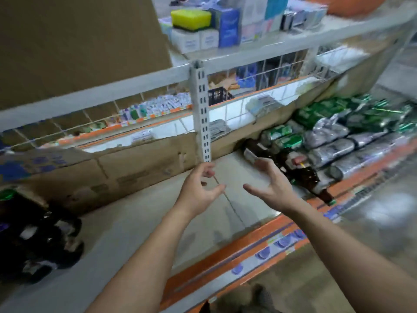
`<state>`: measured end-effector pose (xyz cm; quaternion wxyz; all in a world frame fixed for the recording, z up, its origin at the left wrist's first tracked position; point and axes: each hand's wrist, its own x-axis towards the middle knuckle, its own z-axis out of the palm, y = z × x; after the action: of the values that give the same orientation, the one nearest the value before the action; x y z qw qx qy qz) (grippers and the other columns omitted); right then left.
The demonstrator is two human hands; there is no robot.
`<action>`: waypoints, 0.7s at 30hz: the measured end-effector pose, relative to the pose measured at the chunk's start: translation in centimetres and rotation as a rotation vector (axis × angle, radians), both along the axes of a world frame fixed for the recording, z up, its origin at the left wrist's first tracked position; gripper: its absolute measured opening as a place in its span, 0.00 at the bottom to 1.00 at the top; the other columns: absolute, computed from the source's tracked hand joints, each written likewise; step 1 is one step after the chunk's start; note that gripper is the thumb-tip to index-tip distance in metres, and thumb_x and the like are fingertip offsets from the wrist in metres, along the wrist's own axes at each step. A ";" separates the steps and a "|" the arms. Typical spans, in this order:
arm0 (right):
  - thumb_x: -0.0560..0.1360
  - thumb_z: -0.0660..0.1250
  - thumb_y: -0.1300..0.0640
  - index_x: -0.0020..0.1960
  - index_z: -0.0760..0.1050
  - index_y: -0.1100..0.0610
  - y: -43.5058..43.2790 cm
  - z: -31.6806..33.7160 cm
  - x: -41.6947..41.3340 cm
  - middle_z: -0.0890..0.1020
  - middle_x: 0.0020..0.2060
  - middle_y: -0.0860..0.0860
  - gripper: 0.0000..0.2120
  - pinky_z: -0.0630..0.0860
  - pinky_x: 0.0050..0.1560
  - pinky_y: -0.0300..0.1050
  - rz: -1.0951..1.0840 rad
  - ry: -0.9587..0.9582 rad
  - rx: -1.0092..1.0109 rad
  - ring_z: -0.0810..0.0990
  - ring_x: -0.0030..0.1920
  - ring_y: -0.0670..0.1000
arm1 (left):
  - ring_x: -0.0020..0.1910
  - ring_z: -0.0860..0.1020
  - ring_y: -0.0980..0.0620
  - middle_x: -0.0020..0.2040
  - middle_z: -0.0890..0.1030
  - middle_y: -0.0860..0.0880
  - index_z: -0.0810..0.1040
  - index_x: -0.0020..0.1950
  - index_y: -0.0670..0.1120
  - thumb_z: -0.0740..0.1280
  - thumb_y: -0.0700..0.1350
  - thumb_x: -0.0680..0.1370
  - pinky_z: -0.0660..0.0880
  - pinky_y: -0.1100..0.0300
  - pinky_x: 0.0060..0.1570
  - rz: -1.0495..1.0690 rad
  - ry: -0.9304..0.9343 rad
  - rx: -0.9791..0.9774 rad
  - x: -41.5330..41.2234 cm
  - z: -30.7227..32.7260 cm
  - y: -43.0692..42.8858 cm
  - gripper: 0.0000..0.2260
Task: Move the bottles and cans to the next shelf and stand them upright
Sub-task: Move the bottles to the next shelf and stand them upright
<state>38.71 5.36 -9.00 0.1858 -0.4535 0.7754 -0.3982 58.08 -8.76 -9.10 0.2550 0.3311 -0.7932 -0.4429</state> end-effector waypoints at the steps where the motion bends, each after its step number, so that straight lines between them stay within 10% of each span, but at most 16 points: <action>1: 0.65 0.74 0.36 0.70 0.70 0.54 1.3 -0.1 -2.6 0.77 0.63 0.47 0.40 0.70 0.67 0.41 -0.020 0.000 -0.001 0.75 0.64 0.45 | 0.56 0.78 0.58 0.54 0.80 0.55 0.74 0.60 0.58 0.79 0.48 0.71 0.75 0.64 0.51 -0.014 0.003 -0.001 -2.9 -0.2 0.6 0.22; 6: 0.69 0.80 0.52 0.70 0.70 0.57 5.4 -1.6 -13.0 0.76 0.60 0.49 0.34 0.66 0.60 0.30 -0.109 0.067 0.088 0.75 0.61 0.47 | 0.54 0.78 0.57 0.51 0.79 0.57 0.74 0.60 0.58 0.79 0.46 0.72 0.75 0.60 0.52 -0.067 -0.020 -0.046 -14.5 -0.7 2.9 0.22; 13: 0.71 0.72 0.48 0.76 0.56 0.49 6.6 -3.6 -17.2 0.71 0.60 0.60 0.39 0.77 0.54 0.54 -0.080 0.164 0.529 0.78 0.58 0.66 | 0.72 0.66 0.44 0.72 0.70 0.48 0.71 0.73 0.54 0.76 0.50 0.71 0.65 0.52 0.71 -0.224 -0.429 -0.395 -20.1 -3.5 1.5 0.32; 21: 0.73 0.68 0.55 0.80 0.54 0.39 7.0 -2.1 -18.4 0.83 0.56 0.56 0.41 0.76 0.45 0.46 -0.059 0.163 0.465 0.82 0.52 0.56 | 0.81 0.53 0.41 0.82 0.57 0.47 0.59 0.81 0.58 0.76 0.48 0.71 0.56 0.42 0.77 -0.423 -0.851 -0.781 -23.8 -3.7 -2.7 0.42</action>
<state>20.32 12.34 -11.15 0.2102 -0.4064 0.8715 -0.1764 34.28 -11.45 -12.80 -0.0750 0.1963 -0.9776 0.0106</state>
